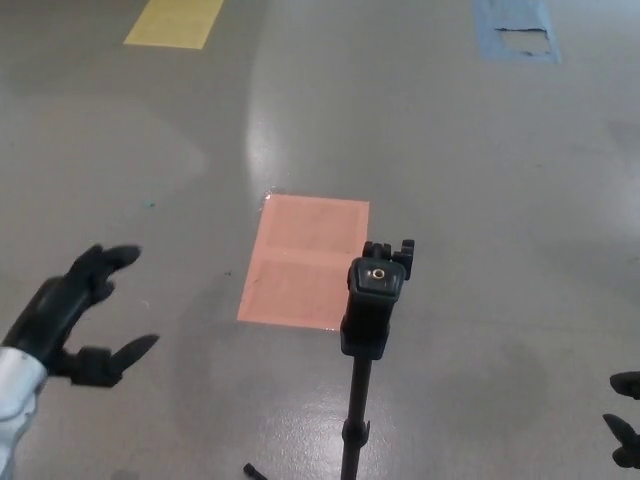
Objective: The robot uses its left hand to grab the top of a phone stand kept on the floor and rotates it anti-clockwise
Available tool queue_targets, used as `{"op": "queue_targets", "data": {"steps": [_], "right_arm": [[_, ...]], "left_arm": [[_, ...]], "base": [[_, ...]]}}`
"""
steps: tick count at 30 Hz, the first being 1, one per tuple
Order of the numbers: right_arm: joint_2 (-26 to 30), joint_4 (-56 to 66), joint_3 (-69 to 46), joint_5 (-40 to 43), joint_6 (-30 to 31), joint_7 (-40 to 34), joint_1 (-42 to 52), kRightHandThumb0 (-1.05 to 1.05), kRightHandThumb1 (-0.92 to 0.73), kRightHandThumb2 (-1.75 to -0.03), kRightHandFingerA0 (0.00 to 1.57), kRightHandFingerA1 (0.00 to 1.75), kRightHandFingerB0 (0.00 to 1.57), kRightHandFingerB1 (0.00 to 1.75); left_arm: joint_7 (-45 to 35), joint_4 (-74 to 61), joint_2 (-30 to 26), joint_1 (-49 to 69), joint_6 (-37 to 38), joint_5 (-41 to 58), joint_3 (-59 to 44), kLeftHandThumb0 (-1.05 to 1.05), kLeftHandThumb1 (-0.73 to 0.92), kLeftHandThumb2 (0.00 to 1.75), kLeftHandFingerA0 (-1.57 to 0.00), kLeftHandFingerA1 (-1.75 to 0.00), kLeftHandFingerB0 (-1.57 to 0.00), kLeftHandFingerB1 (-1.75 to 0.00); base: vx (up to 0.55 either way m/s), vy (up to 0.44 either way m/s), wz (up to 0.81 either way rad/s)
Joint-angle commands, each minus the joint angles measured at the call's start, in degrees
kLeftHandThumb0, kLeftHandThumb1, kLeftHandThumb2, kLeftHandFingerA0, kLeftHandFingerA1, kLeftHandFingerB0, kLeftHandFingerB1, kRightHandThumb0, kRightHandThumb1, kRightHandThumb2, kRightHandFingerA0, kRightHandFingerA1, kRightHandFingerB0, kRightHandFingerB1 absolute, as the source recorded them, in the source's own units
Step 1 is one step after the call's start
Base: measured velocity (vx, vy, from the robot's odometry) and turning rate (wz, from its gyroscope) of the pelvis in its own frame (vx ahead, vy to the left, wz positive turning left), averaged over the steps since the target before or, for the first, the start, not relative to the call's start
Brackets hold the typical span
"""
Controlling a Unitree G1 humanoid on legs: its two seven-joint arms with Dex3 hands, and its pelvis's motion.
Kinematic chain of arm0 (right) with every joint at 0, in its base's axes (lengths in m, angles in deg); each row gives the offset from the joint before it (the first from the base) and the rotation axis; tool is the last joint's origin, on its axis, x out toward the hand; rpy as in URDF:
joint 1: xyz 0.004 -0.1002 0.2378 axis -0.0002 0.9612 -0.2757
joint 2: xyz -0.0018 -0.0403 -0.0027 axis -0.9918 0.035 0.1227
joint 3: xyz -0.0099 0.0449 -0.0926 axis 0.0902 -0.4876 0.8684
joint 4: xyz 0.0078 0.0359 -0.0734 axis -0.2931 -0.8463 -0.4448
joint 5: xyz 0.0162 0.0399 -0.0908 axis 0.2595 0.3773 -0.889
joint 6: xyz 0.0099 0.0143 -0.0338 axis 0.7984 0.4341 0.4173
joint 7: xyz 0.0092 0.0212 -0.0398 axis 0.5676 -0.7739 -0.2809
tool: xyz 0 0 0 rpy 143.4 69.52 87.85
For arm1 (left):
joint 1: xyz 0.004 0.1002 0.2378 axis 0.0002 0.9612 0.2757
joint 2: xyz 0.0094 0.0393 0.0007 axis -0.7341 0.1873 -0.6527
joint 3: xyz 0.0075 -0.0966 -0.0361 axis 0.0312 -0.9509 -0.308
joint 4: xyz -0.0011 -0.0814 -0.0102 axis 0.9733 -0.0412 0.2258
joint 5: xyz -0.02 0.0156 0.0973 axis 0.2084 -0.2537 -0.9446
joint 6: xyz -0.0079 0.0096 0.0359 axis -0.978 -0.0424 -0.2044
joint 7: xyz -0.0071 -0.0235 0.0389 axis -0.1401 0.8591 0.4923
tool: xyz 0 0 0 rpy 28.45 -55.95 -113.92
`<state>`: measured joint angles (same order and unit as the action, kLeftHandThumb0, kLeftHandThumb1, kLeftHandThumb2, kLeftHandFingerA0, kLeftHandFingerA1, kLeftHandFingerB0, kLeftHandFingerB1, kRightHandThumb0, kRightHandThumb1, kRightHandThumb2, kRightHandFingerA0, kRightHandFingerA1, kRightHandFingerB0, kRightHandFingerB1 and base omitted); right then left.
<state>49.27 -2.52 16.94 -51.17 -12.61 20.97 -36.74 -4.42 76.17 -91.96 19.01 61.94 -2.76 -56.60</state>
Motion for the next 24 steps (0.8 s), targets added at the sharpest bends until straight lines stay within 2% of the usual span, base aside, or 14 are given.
{"op": "queue_targets", "data": {"steps": [1, 2, 3, 5, 8, 9, 17, 18, 24], "right_arm": [[-0.38, -0.04, -0.90, 0.67, -3.05, -2.39, 2.42, -0.39, -0.83, -0.66, 0.73, 0.47, 0.17, 0.28], [-0.38, -0.05, -0.91, 0.68, -3.08, -2.33, 2.42, -0.39, -0.83, -0.66, 0.73, 0.47, 0.17, 0.28], [-0.38, -0.11, -1.01, 0.81, -3.09, -2.06, 2.41, -0.39, -0.82, -0.66, 0.72, 0.47, 0.17, 0.28], [-0.30, -0.24, -1.07, 0.93, -3.20, -1.48, 2.44, -0.39, -0.83, -0.66, 0.70, 0.46, 0.17, 0.28], [-0.16, -0.38, -0.92, 0.81, -3.41, -1.04, 2.50, -0.39, -0.82, -0.66, 0.71, 0.47, 0.17, 0.28], [-0.19, -0.37, -0.77, 0.67, -3.17, -1.02, 2.44, -0.39, -0.82, -0.66, 0.73, 0.47, 0.17, 0.28], [-0.18, -0.42, -0.12, 0.11, -2.36, -0.45, 2.31, -0.40, -0.82, -0.66, 0.73, 0.47, 0.17, 0.28], [-0.18, -0.45, -0.26, 0.35, -2.52, 0.17, 2.27, -0.30, -0.61, -1.01, 0.62, 0.68, 0.04, 0.44], [-0.04, -0.26, -0.08, 0.42, -2.38, 1.64, 2.16, -0.30, -0.62, -1.02, 0.59, 0.67, 0.02, 0.43]], "left_arm": [[-4.55, -36.83, -1.96, 8.64, 3.58, -0.08, 1.98, -0.31, 0.32, 0.88, 0.00, -0.47, 0.00, -0.50], [-4.86, -37.68, -1.87, 8.71, 3.51, 0.21, 2.12, -0.31, 0.32, 0.88, 0.00, -0.47, 0.00, -0.50], [-5.49, -39.80, -1.69, 8.60, 3.35, 0.56, 2.64, -0.52, 0.50, 0.57, -0.21, -0.33, -0.05, -0.20], [-6.27, -43.62, -1.55, 8.11, 3.54, 0.04, 3.81, -0.55, 0.49, 0.55, -0.20, -0.31, -0.01, -0.21], [-6.60, -47.56, -1.64, 6.97, 2.64, -2.63, 5.33, -0.59, 0.49, 0.56, -0.17, -0.30, 0.00, -0.23], [-6.64, -47.75, -1.60, 6.31, 3.36, -3.15, 5.77, -0.60, 0.39, 0.73, -0.09, -0.41, -0.02, -0.16], [-7.85, -51.41, -1.14, 2.64, 1.36, -4.26, 8.30, -0.57, 0.38, 0.69, -0.10, -0.40, -0.05, -0.17], [-8.57, -52.63, -0.98, 1.42, -0.52, -4.10, 8.88, -0.58, 0.38, 0.69, -0.09, -0.40, -0.05, -0.19], [-9.64, -55.46, -0.68, -0.76, -3.87, -5.48, 10.83, -0.60, 0.39, 0.71, -0.11, -0.42, -0.02, -0.20]], "base": [[0.00, 0.000, 0.00], [0.00, 0.000, 0.00], [0.00, 0.000, 0.00], [0.00, 0.000, 0.00], [0.00, 0.000, 0.00], [0.00, 0.000, 0.00], [0.00, 0.000, 0.00], [0.00, 0.000, 0.00], [0.00, 0.000, 0.00]]}}
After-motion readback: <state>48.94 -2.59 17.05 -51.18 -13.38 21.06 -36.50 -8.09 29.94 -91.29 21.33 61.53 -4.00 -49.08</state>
